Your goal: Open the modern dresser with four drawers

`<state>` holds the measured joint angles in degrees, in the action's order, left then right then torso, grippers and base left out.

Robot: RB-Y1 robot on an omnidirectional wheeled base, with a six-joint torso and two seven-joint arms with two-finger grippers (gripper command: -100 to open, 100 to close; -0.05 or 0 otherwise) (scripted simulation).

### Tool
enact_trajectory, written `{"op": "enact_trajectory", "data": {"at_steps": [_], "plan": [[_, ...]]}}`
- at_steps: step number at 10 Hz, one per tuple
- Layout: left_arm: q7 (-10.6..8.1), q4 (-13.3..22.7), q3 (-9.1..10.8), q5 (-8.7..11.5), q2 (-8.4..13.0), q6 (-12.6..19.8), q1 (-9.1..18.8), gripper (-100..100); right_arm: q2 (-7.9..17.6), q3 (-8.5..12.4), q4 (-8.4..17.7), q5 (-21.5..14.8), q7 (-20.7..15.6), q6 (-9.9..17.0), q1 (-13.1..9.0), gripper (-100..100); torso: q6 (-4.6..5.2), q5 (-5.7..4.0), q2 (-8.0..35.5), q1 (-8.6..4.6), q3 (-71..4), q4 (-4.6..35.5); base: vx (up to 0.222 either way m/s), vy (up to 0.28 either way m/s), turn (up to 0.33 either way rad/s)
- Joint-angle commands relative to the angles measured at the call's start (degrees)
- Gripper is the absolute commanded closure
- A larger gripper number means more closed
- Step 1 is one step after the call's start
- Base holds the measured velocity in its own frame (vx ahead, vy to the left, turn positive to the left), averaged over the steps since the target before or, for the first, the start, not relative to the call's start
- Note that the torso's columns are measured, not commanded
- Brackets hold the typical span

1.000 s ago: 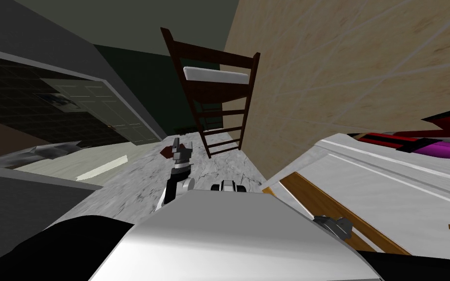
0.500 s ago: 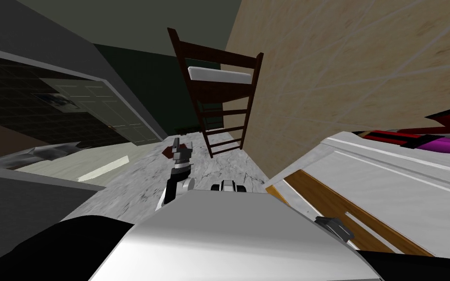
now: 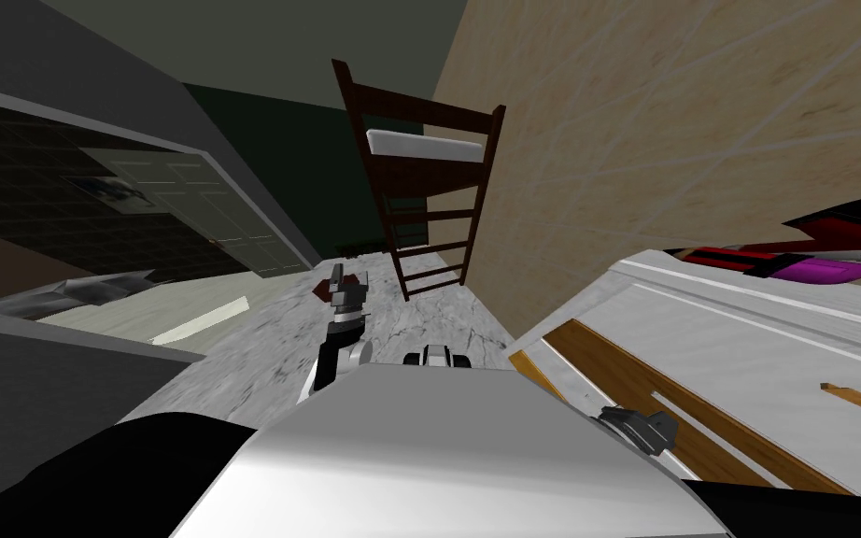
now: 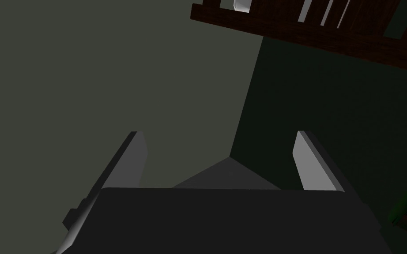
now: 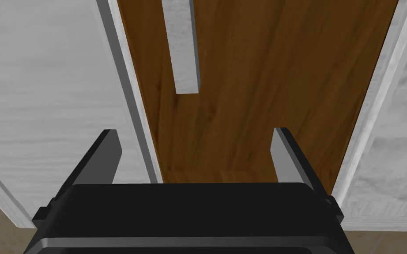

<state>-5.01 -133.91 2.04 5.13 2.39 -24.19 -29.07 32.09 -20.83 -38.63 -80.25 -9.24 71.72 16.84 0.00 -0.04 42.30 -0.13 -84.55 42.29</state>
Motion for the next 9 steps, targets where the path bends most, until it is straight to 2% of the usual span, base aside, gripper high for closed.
{"op": "enact_trajectory", "data": {"at_steps": [1,9], "plan": [[0.0,0.0,0.0,0.0,0.0,0.0,0.0,0,1.34,0.65,-0.83,1.35,1.3,-2.8,-1.35,-100,0.0,0.05,-0.02,0.14,-0.02,-0.01,-0.07,-0.01,0.007],[0.0,0.0,0.0,0.0,0.0,0.0,0.0,0,5.41,2.73,-4.63,5.5,3.92,-10.56,-4.65,-100,0.01,0.05,-0.06,0.15,-0.05,-0.02,-0.063,-0.011,0.004]]}}
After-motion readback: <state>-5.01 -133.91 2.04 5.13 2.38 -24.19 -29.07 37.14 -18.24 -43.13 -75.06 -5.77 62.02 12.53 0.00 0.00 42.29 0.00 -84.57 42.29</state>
